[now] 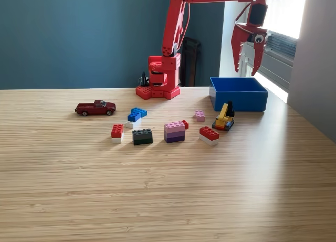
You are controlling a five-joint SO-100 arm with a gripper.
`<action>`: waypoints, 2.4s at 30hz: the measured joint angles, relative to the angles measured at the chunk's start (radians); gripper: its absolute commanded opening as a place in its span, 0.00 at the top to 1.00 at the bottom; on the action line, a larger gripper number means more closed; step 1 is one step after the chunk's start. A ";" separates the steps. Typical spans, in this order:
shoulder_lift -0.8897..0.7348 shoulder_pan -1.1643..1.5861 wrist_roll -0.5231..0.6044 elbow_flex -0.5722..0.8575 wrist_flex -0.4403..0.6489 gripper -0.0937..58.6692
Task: Grasp a lego block and put it in the bin.
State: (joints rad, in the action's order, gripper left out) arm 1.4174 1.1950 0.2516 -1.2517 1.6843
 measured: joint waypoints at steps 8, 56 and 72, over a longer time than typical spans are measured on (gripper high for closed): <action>0.000 -0.311 0.055 0.103 0.000 0.97; 0.000 -1.281 -0.225 0.207 0.000 0.98; 0.000 -1.077 -0.275 0.170 0.000 0.94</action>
State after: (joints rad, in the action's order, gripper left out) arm 1.4174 0.1181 -0.0230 -1.0815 1.6843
